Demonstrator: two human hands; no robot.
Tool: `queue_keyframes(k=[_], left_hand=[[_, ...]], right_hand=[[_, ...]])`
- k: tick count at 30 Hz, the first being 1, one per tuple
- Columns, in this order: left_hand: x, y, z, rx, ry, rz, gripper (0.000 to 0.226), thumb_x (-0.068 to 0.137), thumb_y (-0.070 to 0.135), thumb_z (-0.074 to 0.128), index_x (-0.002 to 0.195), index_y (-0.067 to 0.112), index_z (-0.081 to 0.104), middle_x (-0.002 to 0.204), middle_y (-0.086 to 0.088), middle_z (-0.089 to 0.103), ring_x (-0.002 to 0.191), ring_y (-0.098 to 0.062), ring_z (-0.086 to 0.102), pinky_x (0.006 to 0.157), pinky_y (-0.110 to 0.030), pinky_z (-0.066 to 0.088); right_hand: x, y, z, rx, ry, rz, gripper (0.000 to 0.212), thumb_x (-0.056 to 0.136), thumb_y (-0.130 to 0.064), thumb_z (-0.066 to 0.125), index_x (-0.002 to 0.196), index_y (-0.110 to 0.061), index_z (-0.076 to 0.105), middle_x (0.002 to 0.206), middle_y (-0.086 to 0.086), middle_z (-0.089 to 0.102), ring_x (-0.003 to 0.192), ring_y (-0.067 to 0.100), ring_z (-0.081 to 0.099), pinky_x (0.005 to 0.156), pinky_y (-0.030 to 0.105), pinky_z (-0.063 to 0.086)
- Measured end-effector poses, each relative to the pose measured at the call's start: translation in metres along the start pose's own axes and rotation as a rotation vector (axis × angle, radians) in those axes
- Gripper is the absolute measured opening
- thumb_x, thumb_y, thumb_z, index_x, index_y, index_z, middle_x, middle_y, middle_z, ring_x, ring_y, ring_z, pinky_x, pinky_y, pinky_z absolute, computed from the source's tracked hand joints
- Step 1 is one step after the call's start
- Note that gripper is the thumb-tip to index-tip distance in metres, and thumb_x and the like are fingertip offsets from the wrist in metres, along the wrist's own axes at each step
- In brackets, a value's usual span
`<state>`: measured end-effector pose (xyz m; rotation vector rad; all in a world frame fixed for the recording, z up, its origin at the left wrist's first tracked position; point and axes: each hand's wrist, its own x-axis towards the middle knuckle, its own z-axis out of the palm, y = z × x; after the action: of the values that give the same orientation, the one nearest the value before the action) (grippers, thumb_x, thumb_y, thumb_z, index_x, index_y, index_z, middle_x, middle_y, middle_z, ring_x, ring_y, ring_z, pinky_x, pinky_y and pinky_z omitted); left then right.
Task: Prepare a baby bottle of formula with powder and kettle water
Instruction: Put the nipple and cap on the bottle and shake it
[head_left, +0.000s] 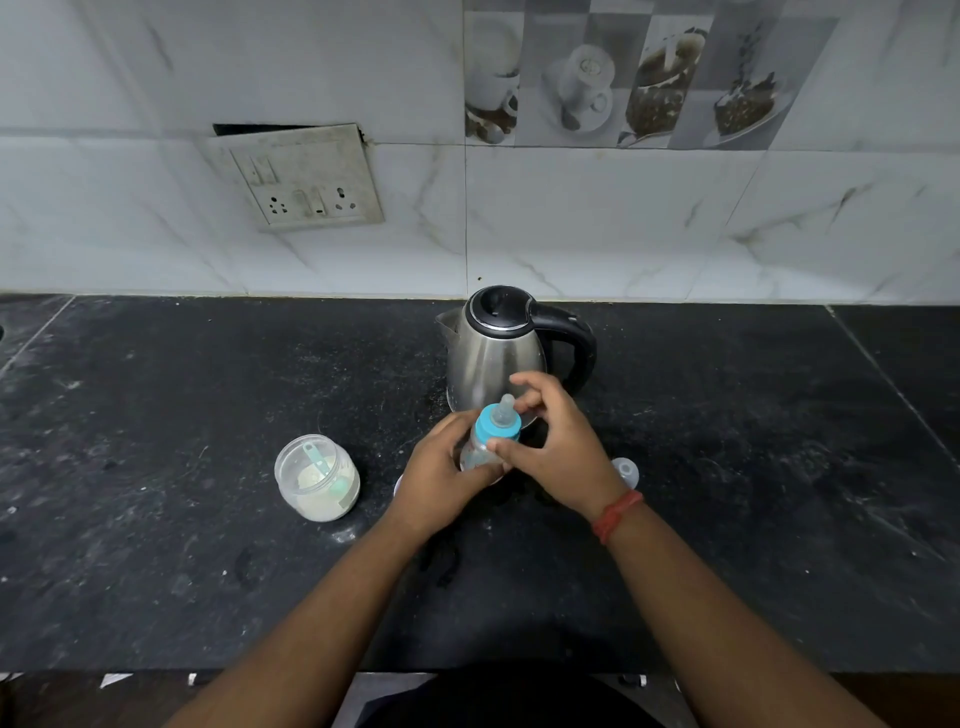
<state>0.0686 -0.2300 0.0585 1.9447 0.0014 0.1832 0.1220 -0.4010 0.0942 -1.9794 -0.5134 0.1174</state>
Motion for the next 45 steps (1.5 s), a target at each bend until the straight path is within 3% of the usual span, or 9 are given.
queue_keyframes(k=[7, 12, 19, 26, 30, 33, 38, 41, 45], left_hand=[[0.000, 0.003, 0.001, -0.006, -0.018, 0.004, 0.058, 0.078, 0.040, 0.078, 0.132, 0.024, 0.064, 0.116, 0.009, 0.066, 0.114, -0.015, 0.064, 0.097, -0.049, 0.054], [-0.001, 0.008, 0.003, -0.001, -0.070, 0.030, 0.060, 0.077, 0.041, 0.081, 0.131, 0.023, 0.064, 0.116, 0.008, 0.066, 0.114, -0.018, 0.063, 0.097, -0.050, 0.054], [-0.001, 0.012, 0.002, -0.022, -0.141, 0.025, 0.060, 0.077, 0.042, 0.082, 0.129, 0.018, 0.066, 0.116, 0.002, 0.067, 0.111, -0.022, 0.065, 0.097, -0.052, 0.053], [-0.002, 0.017, 0.005, -0.034, -0.089, 0.045, 0.059, 0.077, 0.034, 0.083, 0.132, 0.021, 0.065, 0.117, 0.007, 0.068, 0.114, -0.017, 0.064, 0.098, -0.044, 0.054], [0.002, 0.024, 0.005, -0.058, -0.067, 0.041, 0.055, 0.078, 0.032, 0.080, 0.130, 0.031, 0.063, 0.118, 0.005, 0.067, 0.114, -0.012, 0.063, 0.097, -0.034, 0.054], [0.006, 0.026, 0.001, -0.054, -0.060, 0.028, 0.055, 0.079, 0.039, 0.077, 0.132, 0.037, 0.061, 0.120, 0.008, 0.066, 0.117, -0.012, 0.062, 0.099, -0.037, 0.055], [0.009, 0.026, 0.001, -0.049, -0.057, 0.018, 0.057, 0.081, 0.028, 0.081, 0.135, 0.027, 0.063, 0.121, 0.008, 0.065, 0.118, -0.012, 0.062, 0.100, -0.043, 0.054], [0.008, 0.027, 0.005, -0.054, -0.056, 0.031, 0.055, 0.084, 0.018, 0.082, 0.135, 0.027, 0.062, 0.119, 0.005, 0.065, 0.114, -0.009, 0.062, 0.098, -0.038, 0.054], [0.009, 0.030, 0.004, -0.071, -0.042, 0.017, 0.060, 0.079, 0.036, 0.080, 0.135, 0.024, 0.063, 0.118, 0.008, 0.066, 0.116, -0.014, 0.062, 0.099, -0.042, 0.055]], right_hand=[[0.000, -0.010, -0.015, -0.061, -0.171, -0.048, 0.079, 0.079, -0.028, 0.080, 0.146, -0.029, 0.037, 0.141, -0.013, 0.057, 0.132, 0.001, 0.050, 0.114, 0.033, 0.040], [0.003, -0.015, -0.037, -0.159, -0.246, -0.100, 0.071, 0.079, -0.023, 0.082, 0.138, -0.032, 0.045, 0.127, -0.009, 0.067, 0.123, 0.007, 0.060, 0.108, 0.042, 0.047], [0.007, -0.019, -0.056, -0.152, -0.400, -0.109, 0.069, 0.080, -0.011, 0.083, 0.137, -0.022, 0.045, 0.130, -0.011, 0.066, 0.126, 0.000, 0.058, 0.109, 0.024, 0.045], [0.003, -0.020, -0.030, -0.169, -0.149, -0.075, 0.081, 0.065, -0.038, 0.092, 0.131, -0.028, 0.045, 0.103, -0.015, 0.054, 0.100, 0.005, 0.056, 0.091, 0.024, 0.046], [0.000, -0.023, -0.020, -0.171, -0.041, -0.059, 0.102, 0.060, -0.056, 0.088, 0.143, -0.024, 0.039, 0.118, -0.013, 0.050, 0.115, 0.007, 0.048, 0.101, 0.026, 0.042], [-0.002, -0.018, -0.026, 0.019, -0.140, -0.047, 0.090, 0.073, -0.042, 0.080, 0.147, -0.031, 0.031, 0.143, -0.013, 0.053, 0.134, 0.004, 0.049, 0.114, 0.032, 0.039], [-0.005, -0.012, -0.016, 0.080, 0.019, -0.031, 0.070, 0.075, -0.027, 0.081, 0.135, -0.030, 0.045, 0.114, -0.021, 0.063, 0.120, 0.007, 0.058, 0.109, 0.036, 0.045], [-0.002, -0.018, -0.010, -0.054, 0.111, 0.005, 0.084, 0.066, -0.033, 0.092, 0.134, -0.030, 0.044, 0.105, -0.017, 0.048, 0.111, 0.004, 0.049, 0.095, 0.013, 0.038], [0.003, -0.014, -0.019, 0.098, -0.022, 0.013, 0.094, 0.070, -0.037, 0.088, 0.147, -0.031, 0.035, 0.136, -0.013, 0.052, 0.134, 0.007, 0.045, 0.115, 0.031, 0.035]])
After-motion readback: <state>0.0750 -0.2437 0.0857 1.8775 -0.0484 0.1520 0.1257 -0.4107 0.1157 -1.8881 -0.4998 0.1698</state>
